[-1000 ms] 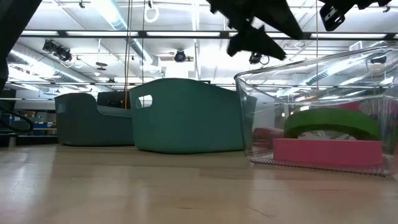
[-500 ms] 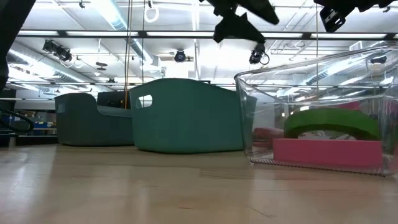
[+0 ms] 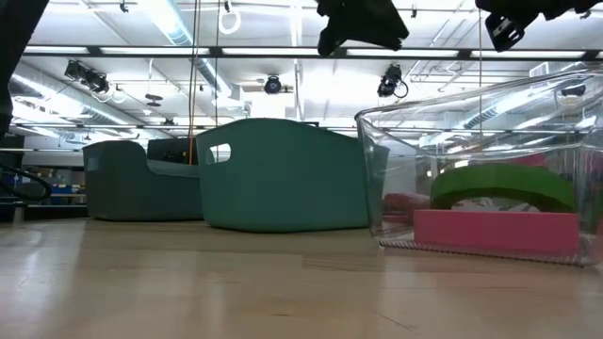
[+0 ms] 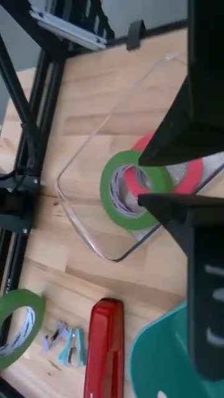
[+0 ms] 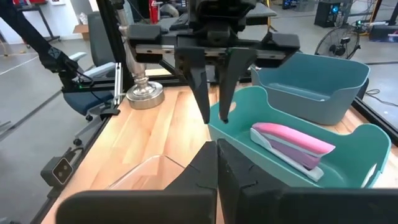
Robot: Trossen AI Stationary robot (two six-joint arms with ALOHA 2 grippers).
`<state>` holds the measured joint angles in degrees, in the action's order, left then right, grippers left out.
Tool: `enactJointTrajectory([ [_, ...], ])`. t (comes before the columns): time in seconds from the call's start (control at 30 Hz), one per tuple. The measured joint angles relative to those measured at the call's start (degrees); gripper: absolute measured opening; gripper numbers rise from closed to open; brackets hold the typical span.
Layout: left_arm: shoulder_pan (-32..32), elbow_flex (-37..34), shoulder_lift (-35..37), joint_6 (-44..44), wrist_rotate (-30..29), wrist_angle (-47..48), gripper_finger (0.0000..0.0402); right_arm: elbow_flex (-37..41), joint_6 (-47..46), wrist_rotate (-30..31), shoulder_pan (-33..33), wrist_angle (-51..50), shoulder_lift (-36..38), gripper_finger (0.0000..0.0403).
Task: Pick and place Stapler, Stapler remover, tape
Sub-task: Put the green tape into the transparent bin
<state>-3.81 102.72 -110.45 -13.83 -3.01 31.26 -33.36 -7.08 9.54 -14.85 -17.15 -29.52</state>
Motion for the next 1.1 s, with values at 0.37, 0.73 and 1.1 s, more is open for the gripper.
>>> enactJointTrajectory([
  [0.37,0.81,-0.05,-0.07,2.92,-1.94,3.16,0.0024,0.01,0.03,0.0,0.0,-1.06,0.0,0.0002],
  [0.73,0.64,-19.96,10.71,-2.2,-0.24,-9.7,0.0005,0.02,0.01,0.02,0.0,-1.56,0.0,0.0002],
  [1.1,4.38,-40.06,34.14,-2.94,-3.38,-13.45,0.0003,0.02,1.25,2.1,0.02,-3.45,-0.02,0.0002],
])
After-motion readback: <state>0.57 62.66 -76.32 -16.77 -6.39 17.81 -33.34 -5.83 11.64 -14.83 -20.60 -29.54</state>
